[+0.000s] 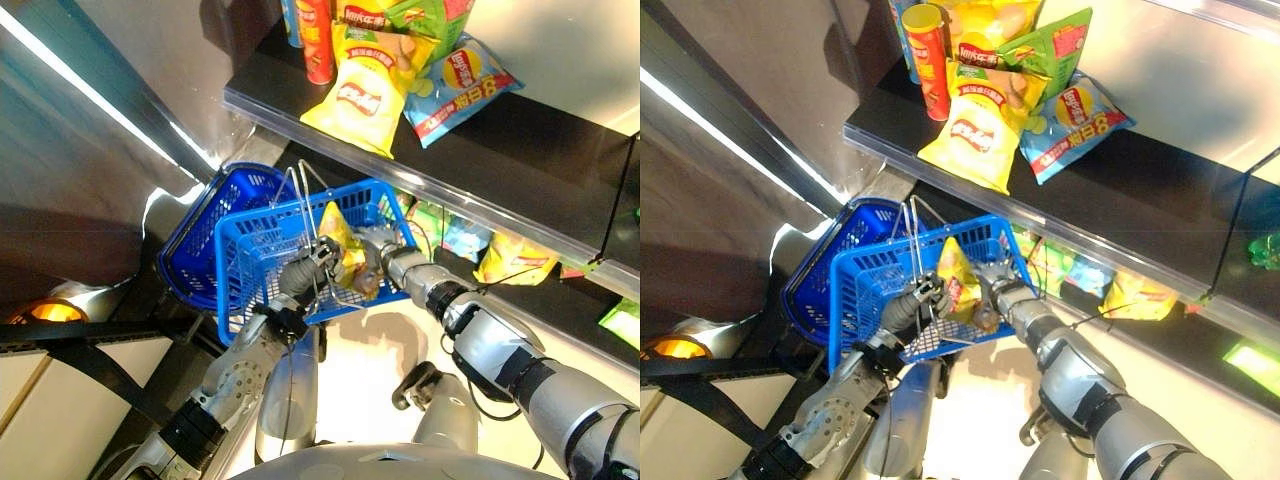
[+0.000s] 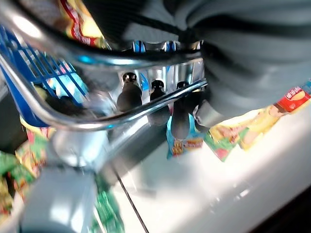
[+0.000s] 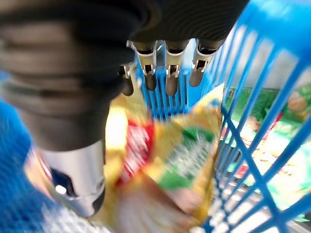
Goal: Pick up the snacks into the basket
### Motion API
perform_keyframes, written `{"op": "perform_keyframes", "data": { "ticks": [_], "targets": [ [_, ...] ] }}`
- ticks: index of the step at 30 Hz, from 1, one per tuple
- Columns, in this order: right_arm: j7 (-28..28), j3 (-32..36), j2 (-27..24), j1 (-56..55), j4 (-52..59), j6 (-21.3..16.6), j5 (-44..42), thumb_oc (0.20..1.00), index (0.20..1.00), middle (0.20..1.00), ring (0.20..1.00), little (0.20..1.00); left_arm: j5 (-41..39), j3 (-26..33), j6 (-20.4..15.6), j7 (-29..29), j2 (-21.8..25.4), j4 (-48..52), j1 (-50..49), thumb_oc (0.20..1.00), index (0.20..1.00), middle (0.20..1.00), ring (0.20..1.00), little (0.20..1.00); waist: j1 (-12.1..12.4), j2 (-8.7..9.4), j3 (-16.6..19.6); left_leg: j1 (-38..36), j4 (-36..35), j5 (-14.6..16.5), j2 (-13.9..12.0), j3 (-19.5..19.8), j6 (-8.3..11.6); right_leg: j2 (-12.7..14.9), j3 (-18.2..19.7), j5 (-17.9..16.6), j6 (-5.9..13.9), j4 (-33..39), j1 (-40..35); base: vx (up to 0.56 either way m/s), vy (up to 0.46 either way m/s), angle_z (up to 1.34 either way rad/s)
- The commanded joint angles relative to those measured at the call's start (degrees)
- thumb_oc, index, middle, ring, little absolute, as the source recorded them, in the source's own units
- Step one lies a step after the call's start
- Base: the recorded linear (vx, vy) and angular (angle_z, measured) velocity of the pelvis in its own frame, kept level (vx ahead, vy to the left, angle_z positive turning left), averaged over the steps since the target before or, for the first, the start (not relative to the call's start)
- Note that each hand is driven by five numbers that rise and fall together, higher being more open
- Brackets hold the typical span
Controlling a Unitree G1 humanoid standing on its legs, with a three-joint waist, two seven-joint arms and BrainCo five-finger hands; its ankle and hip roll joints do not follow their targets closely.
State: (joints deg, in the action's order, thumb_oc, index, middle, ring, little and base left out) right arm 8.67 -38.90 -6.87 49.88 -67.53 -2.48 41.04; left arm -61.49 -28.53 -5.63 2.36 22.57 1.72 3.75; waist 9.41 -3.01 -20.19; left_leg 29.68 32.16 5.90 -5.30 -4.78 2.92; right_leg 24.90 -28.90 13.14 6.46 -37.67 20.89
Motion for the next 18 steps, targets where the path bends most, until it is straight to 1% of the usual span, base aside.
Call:
{"op": "perform_keyframes", "data": {
  "ticks": [1, 5, 6, 7, 8, 9, 10, 11, 12, 13, 14, 18],
  "targets": [
    [2.4, 2.1, -0.8, 2.2, 7.8, -2.4, -8.7, 1.0, 1.0, 1.0, 1.0, 1.0, 4.4, 3.5, -5.4, 1.0, -2.0, 8.7, 1.5, 0.2, 0.2, 0.2, 0.2, 0.2, -1.3, 0.3, -0.3, -1.6, 1.1, 3.9, -0.3, -2.1, -2.07, -1.8, 2.5, -7.2, 3.02, -0.5, 2.0, -0.01, 0.032, -0.29],
    [1.7, 3.5, -5.7, -3.8, 22.8, -3.3, -11.1, 1.0, 1.0, 1.0, 1.0, 1.0, 5.1, 6.0, -5.7, 0.1, -2.5, 7.6, -0.5, 0.2, 0.2, 0.2, 0.2, 0.2, -3.6, 1.28, -0.5, -1.6, 1.1, 4.0, -0.7, -2.8, -2.03, -1.9, 3.3, -7.5, 2.99, -0.8, 2.6, -0.02, 0.036, -0.17],
    [1.9, 4.5, -7.0, -6.0, 26.5, -3.7, -11.5, 1.0, 1.0, 1.0, 1.0, 1.0, 5.2, 6.7, -5.9, -0.1, -2.8, 7.4, -0.9, 0.2, 0.2, 0.2, 0.2, 0.2, -4.1, 1.53, -0.7, -1.2, 0.5, 2.5, -0.8, -3.4, -2.62, -1.8, 2.7, -8.6, 2.07, -0.1, 3.0, 0.01, 0.017, -0.1],
    [1.7, 5.3, -8.3, -8.1, 29.6, -4.0, -12.0, 1.0, 1.0, 1.0, 1.0, 1.0, 5.2, 6.9, -6.0, -0.2, -3.0, 7.1, -1.4, 0.2, 0.2, 0.2, 0.2, 0.2, -4.5, 1.72, -0.6, -1.6, 1.2, 4.2, -1.0, -3.1, -2.04, -1.8, 3.4, -7.4, 3.02, -0.9, 2.8, -0.06, 0.026, -0.16],
    [2.1, 6.6, -9.6, -10.4, 32.6, -4.4, -12.8, 1.0, 1.0, 1.0, 1.0, 1.0, 5.3, 7.6, -6.2, -0.3, -3.2, 6.6, -1.6, 0.2, 0.2, 0.2, 0.2, 0.2, -5.1, 1.97, -0.7, -1.2, 0.6, 2.7, -1.1, -3.6, -2.63, -1.7, 2.7, -8.5, 2.11, -0.3, 3.1, 0.0, 0.009, -0.24],
    [2.3, 7.4, -10.9, -12.5, 35.4, -4.7, -12.9, 1.0, 1.0, 1.0, 1.0, 1.0, 5.4, 7.9, -6.4, -0.4, -3.4, 6.4, -2.0, 0.2, 0.2, 0.2, 0.2, 0.2, -5.5, 2.16, -0.7, -1.3, 0.5, 2.7, -1.2, -3.7, -2.63, -1.7, 2.8, -8.6, 2.13, -0.2, 3.2, -0.07, 0.02, -0.19],
    [2.2, 7.5, -11.0, -12.6, 35.6, -4.7, -12.9, 1.0, 1.0, 1.0, 1.0, 1.0, 5.4, 7.8, -6.4, -0.4, -3.4, 6.4, -2.0, 0.2, 0.2, 0.2, 0.2, 0.2, -5.4, 2.13, -0.6, -1.3, 0.5, 2.7, -1.2, -3.7, -2.64, -1.7, 2.9, -8.6, 2.13, -0.2, 3.2, 0.0, 0.005, -0.18],
    [2.6, 9.8, -13.8, -16.6, 40.9, -5.3, -13.4, 1.0, 1.0, 1.0, 1.0, 1.0, 5.7, 8.8, -7.1, -0.7, -3.4, 5.6, -2.5, 0.2, 0.2, 0.2, 0.2, 0.2, -6.2, 2.47, -0.6, -1.5, 0.7, 2.9, -1.4, -3.9, -2.62, -1.7, 3.1, -8.5, 2.19, -0.4, 3.3, 0.0, 0.005, -0.14],
    [2.7, 11.0, -15.2, -18.5, 43.4, -5.7, -13.6, 1.0, 1.0, 1.0, 1.0, 1.0, 5.7, 9.0, -7.2, -0.7, -3.5, 5.4, -2.6, 0.2, 0.2, 0.2, 0.2, 0.2, -6.4, 2.61, -0.5, -1.5, 0.8, 2.9, -1.4, -4.0, -2.63, -1.7, 3.2, -8.4, 2.21, -0.5, 3.4, 0.0, 0.005, -0.11],
    [2.7, 11.0, -15.2, -18.5, 43.4, -5.7, -13.6, 1.0, 1.0, 1.0, 1.0, 1.0, 5.7, 9.0, -7.2, -0.7, -3.5, 5.4, -2.6, 0.2, 0.2, 0.2, 0.2, 0.2, -6.3, 2.61, -0.5, -1.5, 0.8, 2.9, -1.5, -4.1, -2.63, -1.7, 3.2, -8.4, 2.21, -0.5, 3.4, 0.01, 0.004, -0.07],
    [3.1, 13.4, -17.8, -22.2, 47.9, -6.4, -13.6, 1.0, 1.0, 1.0, 1.0, 1.0, 5.9, 9.9, -7.6, -1.0, -3.5, 4.6, -3.2, 0.2, 0.2, 0.2, 0.2, 0.2, -7.2, 2.94, -0.4, -1.7, 0.9, 3.1, -1.7, -4.2, -2.68, -1.7, 3.4, -8.4, 2.25, -0.5, 3.3, 0.01, 0.004, -0.07],
    [4.1, 19.2, -21.5, -31.1, 56.8, -8.7, -16.5, 1.0, 1.0, 1.0, 1.0, 1.0, 6.3, 11.3, -8.5, -1.5, -3.4, 3.3, -4.3, 0.2, 0.2, 0.2, 0.2, 0.2, -8.5, 3.53, 0.0, -2.1, 1.0, 3.3, -2.0, -4.6, -2.68, -1.7, 3.7, -8.4, 2.42, -0.5, 3.3, 0.01, 0.006, -0.05]
  ]
}}
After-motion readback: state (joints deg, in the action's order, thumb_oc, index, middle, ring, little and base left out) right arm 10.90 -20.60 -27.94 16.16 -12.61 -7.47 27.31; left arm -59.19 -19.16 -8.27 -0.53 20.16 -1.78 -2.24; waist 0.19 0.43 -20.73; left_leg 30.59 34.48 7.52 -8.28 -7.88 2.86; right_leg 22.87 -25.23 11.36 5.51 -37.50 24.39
